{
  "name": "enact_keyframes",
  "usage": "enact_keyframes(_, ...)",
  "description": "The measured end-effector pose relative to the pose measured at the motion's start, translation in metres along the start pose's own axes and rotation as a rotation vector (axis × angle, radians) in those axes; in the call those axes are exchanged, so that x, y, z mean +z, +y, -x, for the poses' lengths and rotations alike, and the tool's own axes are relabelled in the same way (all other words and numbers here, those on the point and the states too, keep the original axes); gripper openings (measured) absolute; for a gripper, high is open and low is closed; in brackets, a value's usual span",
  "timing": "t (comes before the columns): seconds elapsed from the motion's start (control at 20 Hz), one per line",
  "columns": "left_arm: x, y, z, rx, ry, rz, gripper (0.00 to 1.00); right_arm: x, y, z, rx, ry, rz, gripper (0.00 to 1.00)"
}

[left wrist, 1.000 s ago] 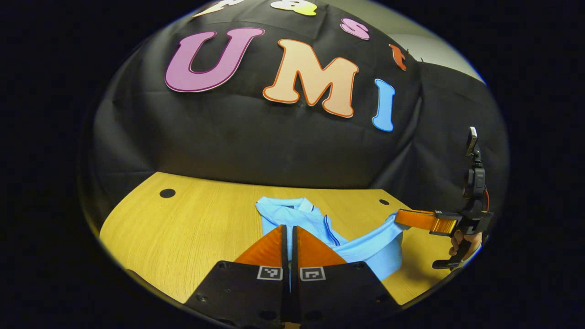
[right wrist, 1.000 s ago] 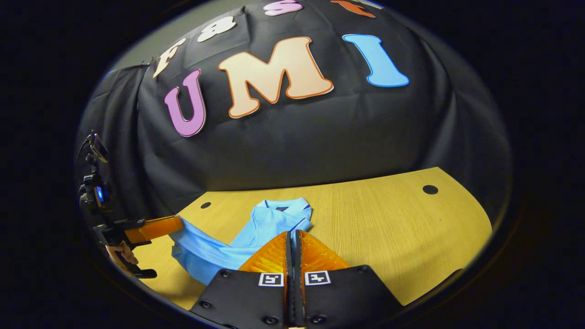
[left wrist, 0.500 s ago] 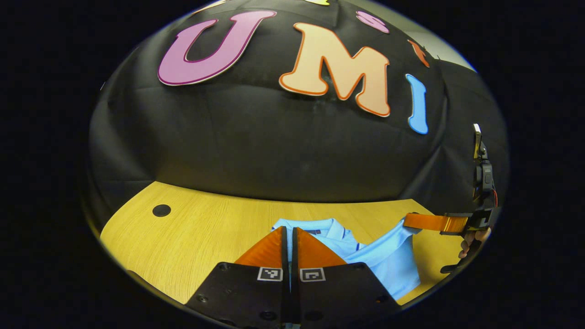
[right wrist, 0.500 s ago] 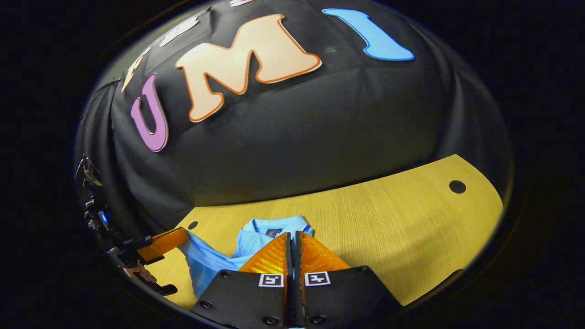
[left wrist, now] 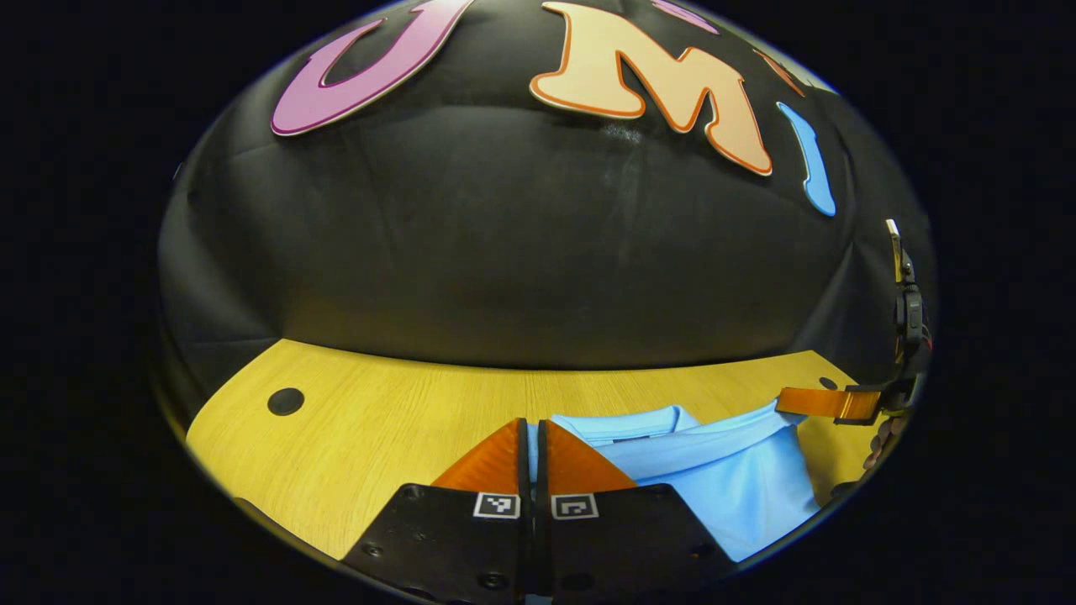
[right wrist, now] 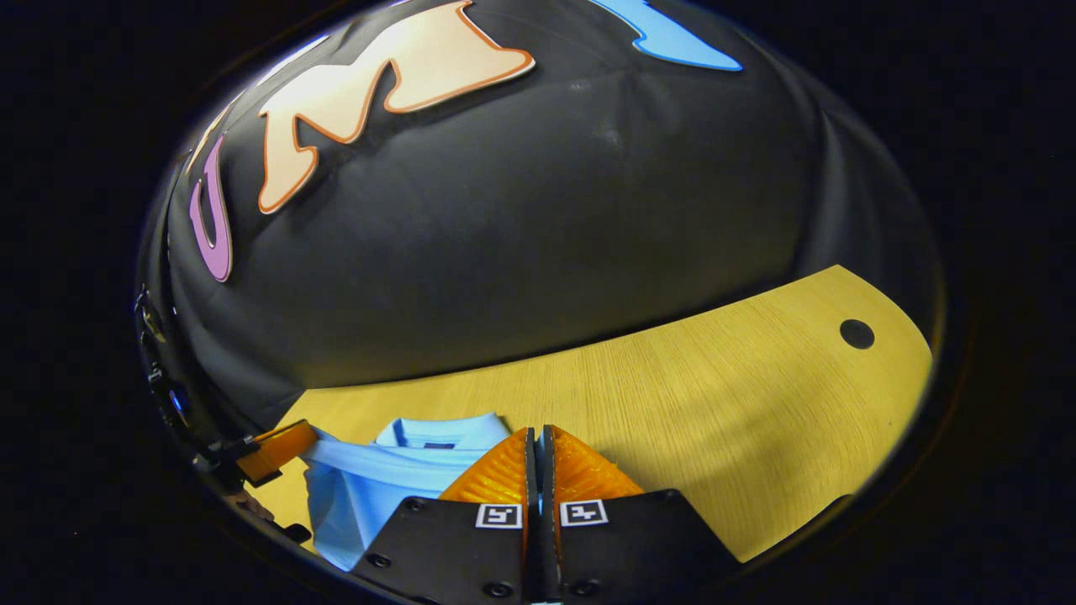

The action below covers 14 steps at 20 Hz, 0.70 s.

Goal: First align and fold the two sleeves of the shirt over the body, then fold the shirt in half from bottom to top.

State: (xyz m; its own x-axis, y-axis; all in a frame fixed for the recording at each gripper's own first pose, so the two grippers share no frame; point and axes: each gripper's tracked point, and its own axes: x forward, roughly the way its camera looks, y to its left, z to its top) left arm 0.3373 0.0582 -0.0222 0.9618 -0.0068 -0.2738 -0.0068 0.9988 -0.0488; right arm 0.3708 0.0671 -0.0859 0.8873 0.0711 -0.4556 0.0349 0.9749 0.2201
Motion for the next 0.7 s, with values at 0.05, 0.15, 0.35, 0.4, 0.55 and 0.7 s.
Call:
enact_keyframes(0.05,-0.002,0.001,-0.003,0.012,0.005,-0.009,0.00,-0.002,-0.002,0.000,0.000,-0.001,0.006,0.02)
enact_keyframes(0.15,-0.004,0.012,-0.003,0.081,0.004,-0.029,0.02,-0.001,-0.007,0.000,-0.011,0.000,0.021,0.02)
enact_keyframes(0.35,0.011,0.030,0.021,0.145,-0.029,-0.033,0.68,0.013,-0.009,0.019,0.024,-0.026,-0.005,0.48)
enact_keyframes(0.4,0.015,0.033,0.031,0.155,-0.047,-0.040,0.90,0.015,-0.007,0.027,0.042,-0.036,-0.019,0.64)
enact_keyframes(0.55,0.023,0.033,0.072,0.142,-0.082,-0.055,0.97,0.016,-0.003,0.069,0.072,-0.062,-0.027,0.96)
enact_keyframes(0.7,0.017,0.024,0.121,0.074,-0.076,-0.040,0.96,0.006,0.008,0.128,0.113,-0.093,0.009,0.98)
